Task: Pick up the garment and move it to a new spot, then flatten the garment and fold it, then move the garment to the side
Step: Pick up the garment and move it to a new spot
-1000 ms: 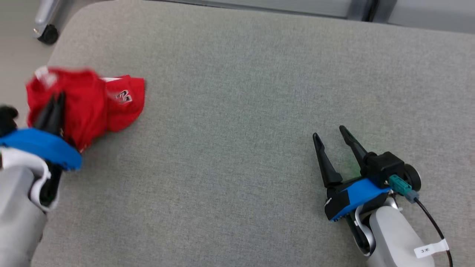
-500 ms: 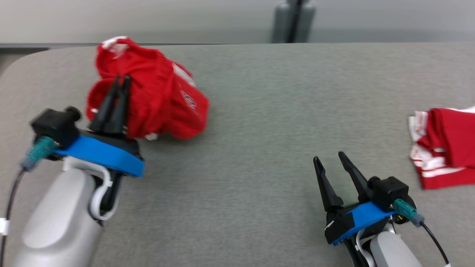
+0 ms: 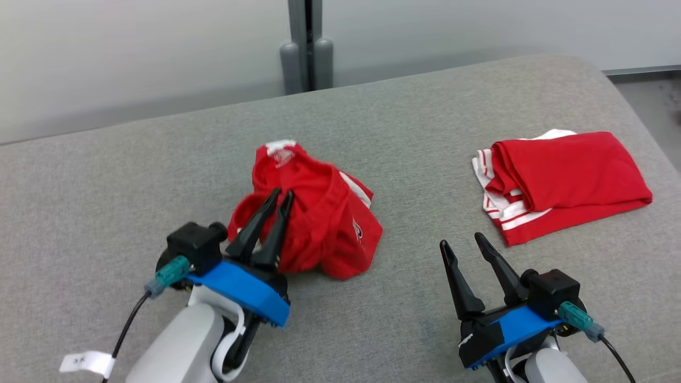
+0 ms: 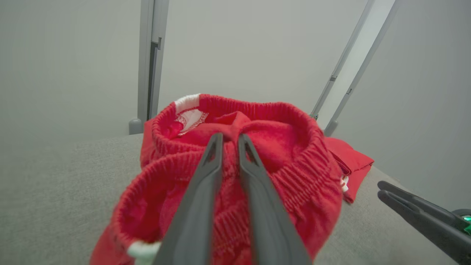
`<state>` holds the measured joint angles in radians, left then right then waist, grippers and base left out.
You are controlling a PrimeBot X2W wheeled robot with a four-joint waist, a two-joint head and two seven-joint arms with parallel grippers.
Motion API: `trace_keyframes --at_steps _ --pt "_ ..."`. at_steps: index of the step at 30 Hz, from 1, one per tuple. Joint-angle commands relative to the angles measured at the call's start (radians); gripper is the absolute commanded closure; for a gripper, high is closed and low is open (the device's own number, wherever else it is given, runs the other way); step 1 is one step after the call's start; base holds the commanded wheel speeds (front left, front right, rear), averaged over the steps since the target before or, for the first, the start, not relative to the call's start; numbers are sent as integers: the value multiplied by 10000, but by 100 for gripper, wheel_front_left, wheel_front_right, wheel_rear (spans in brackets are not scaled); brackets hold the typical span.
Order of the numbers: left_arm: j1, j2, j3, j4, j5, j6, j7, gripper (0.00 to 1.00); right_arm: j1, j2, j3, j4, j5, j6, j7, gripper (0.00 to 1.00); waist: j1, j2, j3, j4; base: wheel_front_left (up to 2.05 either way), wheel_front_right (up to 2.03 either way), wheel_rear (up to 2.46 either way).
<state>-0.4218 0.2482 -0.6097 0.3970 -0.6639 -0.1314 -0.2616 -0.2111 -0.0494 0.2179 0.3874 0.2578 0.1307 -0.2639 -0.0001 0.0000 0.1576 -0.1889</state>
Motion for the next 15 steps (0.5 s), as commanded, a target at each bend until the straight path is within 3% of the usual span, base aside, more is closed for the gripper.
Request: trace_keyframes --at_steps 1,8,15 --pt "151 -5 108 81 -43 14 -44 0 175 -23 -6 -35 42 1 -3 0 1 0 -91 -92 0 0 0" --pt "951 -127 1192 342 410 14 -44 0 330 -25 -228 50 62 1 -3 0 1 0 -380 134 0 0 0" --pt "2183 -286 2861 413 1076 14 -38 0 429 -26 -325 180 181 1 -3 0 1 0 -932 543 0 0 0"
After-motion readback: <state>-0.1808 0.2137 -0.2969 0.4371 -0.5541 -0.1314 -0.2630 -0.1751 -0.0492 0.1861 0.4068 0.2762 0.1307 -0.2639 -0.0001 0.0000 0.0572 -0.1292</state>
